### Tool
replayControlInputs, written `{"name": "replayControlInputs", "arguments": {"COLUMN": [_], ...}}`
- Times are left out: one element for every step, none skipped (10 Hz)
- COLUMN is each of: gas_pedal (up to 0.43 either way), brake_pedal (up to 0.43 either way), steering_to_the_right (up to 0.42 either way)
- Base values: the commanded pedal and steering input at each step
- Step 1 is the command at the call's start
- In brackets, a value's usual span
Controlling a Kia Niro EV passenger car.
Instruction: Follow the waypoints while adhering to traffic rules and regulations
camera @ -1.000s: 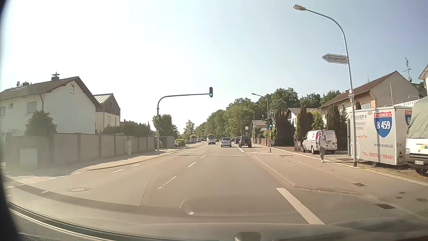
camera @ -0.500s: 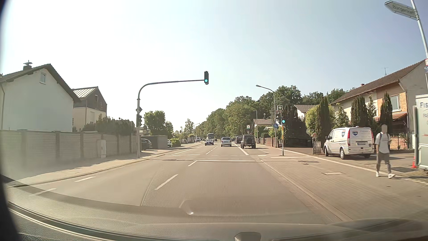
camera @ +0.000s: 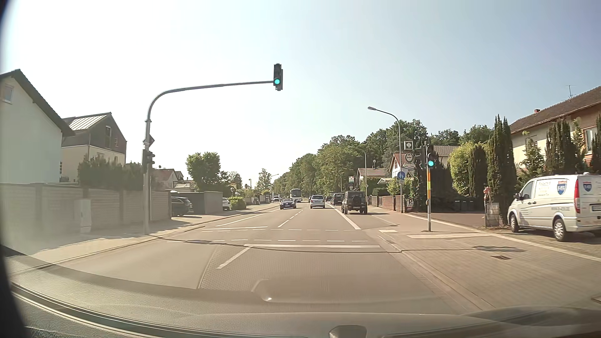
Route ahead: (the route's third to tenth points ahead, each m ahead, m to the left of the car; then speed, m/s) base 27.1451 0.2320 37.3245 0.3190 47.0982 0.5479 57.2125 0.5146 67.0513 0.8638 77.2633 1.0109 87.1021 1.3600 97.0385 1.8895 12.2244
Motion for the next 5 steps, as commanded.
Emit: {"name": "replayControlInputs", "arguments": {"gas_pedal": [0.067,0.067,0.067,0.067,0.067], "brake_pedal": [0.030,0.030,0.030,0.030,0.030], "steering_to_the_right": [0.000,0.000,0.000,0.000,0.000]}}
